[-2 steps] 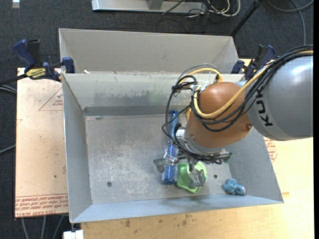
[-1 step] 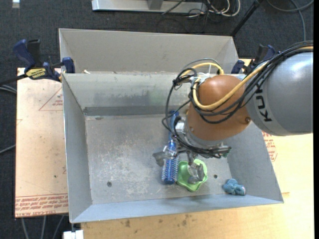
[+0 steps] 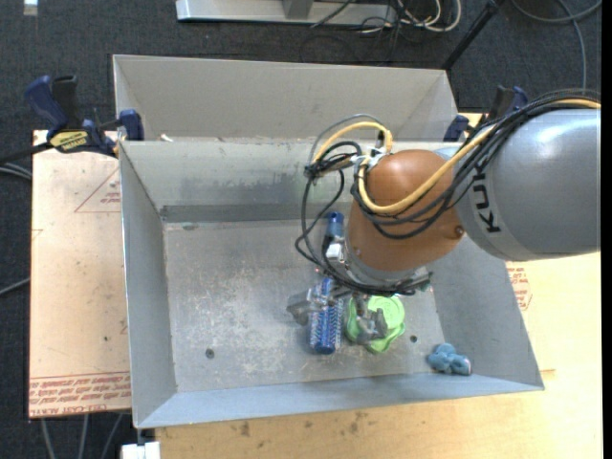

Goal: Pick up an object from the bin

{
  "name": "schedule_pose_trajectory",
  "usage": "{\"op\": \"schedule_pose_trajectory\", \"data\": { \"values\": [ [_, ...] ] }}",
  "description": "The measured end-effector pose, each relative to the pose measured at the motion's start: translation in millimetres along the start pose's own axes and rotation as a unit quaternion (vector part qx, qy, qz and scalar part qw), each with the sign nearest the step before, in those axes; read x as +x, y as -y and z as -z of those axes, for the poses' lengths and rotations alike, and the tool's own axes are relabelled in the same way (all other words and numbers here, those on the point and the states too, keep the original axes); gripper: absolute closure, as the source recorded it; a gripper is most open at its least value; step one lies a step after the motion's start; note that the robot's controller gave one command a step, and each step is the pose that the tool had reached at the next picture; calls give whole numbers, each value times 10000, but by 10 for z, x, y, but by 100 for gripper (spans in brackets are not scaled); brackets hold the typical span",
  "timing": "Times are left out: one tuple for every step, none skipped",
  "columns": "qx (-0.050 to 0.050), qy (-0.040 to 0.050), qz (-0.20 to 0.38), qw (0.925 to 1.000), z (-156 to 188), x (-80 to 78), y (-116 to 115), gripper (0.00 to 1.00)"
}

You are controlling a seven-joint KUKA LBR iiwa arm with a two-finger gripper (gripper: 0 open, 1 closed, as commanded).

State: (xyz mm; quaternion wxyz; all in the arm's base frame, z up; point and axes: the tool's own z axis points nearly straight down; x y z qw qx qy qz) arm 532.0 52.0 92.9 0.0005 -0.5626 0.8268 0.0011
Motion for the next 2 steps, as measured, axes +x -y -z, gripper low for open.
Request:
{"op": "schedule_pose_trajectory", "data": {
  "values": [
    [2, 5, -7, 10000, 6, -1, 2, 100],
    [35, 19, 131, 9999, 1188, -180, -250, 100]
  ]
}}
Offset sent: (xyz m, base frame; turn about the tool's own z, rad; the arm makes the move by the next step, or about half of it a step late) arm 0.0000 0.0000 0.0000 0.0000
